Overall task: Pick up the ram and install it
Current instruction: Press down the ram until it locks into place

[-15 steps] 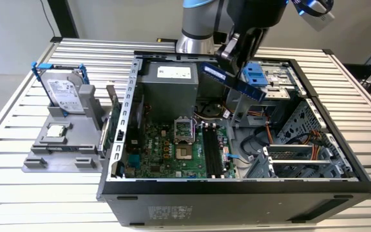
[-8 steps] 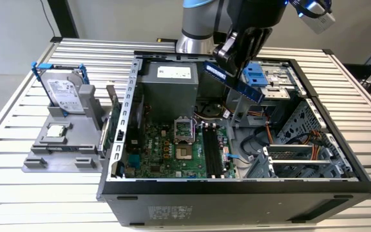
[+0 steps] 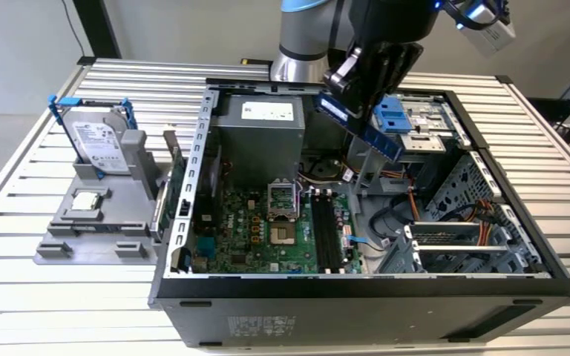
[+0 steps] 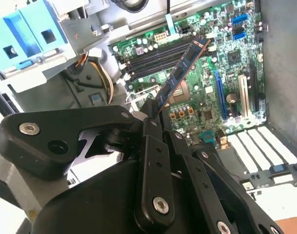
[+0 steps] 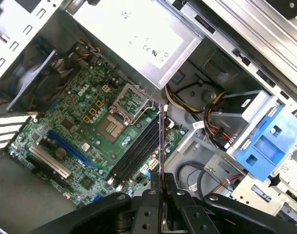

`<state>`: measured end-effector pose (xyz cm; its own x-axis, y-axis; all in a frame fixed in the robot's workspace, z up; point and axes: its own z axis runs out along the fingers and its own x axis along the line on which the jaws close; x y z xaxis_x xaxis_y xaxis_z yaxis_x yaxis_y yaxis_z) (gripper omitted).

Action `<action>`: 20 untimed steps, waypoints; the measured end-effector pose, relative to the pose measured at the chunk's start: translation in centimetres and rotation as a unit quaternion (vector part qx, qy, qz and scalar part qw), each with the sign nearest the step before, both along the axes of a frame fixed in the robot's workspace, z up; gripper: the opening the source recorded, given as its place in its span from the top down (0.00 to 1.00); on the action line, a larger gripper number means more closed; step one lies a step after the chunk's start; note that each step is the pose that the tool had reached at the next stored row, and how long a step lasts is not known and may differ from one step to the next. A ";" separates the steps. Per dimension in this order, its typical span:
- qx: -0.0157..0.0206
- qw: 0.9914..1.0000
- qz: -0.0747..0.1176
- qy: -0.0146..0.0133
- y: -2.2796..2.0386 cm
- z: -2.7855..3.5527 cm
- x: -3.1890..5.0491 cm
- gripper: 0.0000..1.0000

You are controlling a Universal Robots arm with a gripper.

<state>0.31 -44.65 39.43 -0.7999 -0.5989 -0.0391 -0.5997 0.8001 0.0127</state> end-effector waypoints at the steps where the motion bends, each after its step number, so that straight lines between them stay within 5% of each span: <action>1: 0.000 1.000 -0.007 0.000 0.00 0.00 0.00 1.00; 6: -0.001 0.999 -0.040 0.000 0.00 0.00 0.00 1.00; 10: -0.001 0.998 -0.068 0.000 0.00 0.00 0.00 1.00; 14: -0.001 0.995 -0.096 0.000 0.00 0.00 0.00 1.00; 20: -0.001 0.990 -0.139 0.000 0.00 0.00 0.00 1.00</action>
